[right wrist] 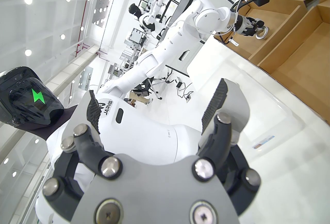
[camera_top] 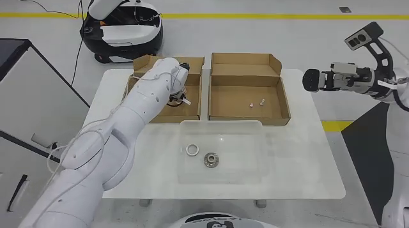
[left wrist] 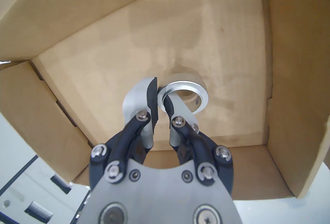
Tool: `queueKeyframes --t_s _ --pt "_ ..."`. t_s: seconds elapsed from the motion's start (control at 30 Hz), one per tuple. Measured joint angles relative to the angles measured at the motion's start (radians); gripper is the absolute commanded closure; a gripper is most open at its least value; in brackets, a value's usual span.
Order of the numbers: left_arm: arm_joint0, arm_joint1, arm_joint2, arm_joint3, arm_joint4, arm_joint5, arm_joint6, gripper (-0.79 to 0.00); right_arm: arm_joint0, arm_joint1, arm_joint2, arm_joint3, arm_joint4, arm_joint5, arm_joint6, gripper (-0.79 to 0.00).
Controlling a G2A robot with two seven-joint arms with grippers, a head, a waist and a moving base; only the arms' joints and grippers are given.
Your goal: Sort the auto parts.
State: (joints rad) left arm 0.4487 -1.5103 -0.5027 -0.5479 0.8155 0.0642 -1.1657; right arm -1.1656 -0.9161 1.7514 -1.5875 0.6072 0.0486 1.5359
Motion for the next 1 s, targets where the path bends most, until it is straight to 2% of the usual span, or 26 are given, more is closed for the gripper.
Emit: queueKeyframes --t_s 0.13,0.17,0.2,0.27,0.43,0.5,0.63,0.67,0.7,0.77,0.83,1.0 --pt "-0.007 -0.014 0.001 0.033 0.002 -0.006 0.009 0.000 0.000 0.000 0.000 0.000 0.000 0.000 0.000 -0.785" --pt "-0.008 -0.017 0.001 0.040 0.002 -0.008 0.011 -0.034 0.000 0.000 0.000 0.000 0.000 0.000 0.000 -0.785" --pt "-0.010 -0.020 0.002 0.047 0.004 -0.009 0.012 -0.145 0.000 0.000 0.000 0.000 0.000 0.000 0.000 -0.785" --pt "-0.012 -0.027 0.004 0.062 0.009 -0.012 0.015 -0.209 0.000 0.000 0.000 0.000 0.000 0.000 0.000 -0.785" --pt "-0.017 -0.040 0.000 0.099 0.007 -0.025 0.025 -0.256 0.000 0.000 0.000 0.000 0.000 0.000 0.000 -0.785" --pt "-0.020 -0.045 -0.004 0.109 0.002 -0.026 0.030 -0.249 0.000 0.000 0.000 0.000 0.000 0.000 0.000 -0.785" --pt "-0.033 -0.051 -0.019 0.130 -0.013 -0.034 0.048 -0.369 0.000 0.000 0.000 0.000 0.000 0.000 0.000 -0.785" --pt "-0.036 -0.052 -0.020 0.134 -0.012 -0.036 0.049 -0.428 0.000 0.000 0.000 0.000 0.000 0.000 0.000 -0.785" --pt "-0.039 -0.052 -0.022 0.137 -0.012 -0.039 0.049 -0.551 0.000 0.000 0.000 0.000 0.000 0.000 0.000 -0.785" --pt "-0.046 -0.053 -0.026 0.145 -0.010 -0.045 0.048 -0.736 0.000 0.000 0.000 0.000 0.000 0.000 0.000 -0.785" --pt "-0.054 -0.053 -0.030 0.151 -0.007 -0.048 0.049 -0.785 0.000 0.000 0.000 0.000 0.000 0.000 0.000 -0.785" --pt "-0.079 -0.046 -0.052 0.166 -0.010 -0.046 0.061 -0.785 0.000 0.000 0.000 0.000 0.000 0.000 0.000 -0.785"
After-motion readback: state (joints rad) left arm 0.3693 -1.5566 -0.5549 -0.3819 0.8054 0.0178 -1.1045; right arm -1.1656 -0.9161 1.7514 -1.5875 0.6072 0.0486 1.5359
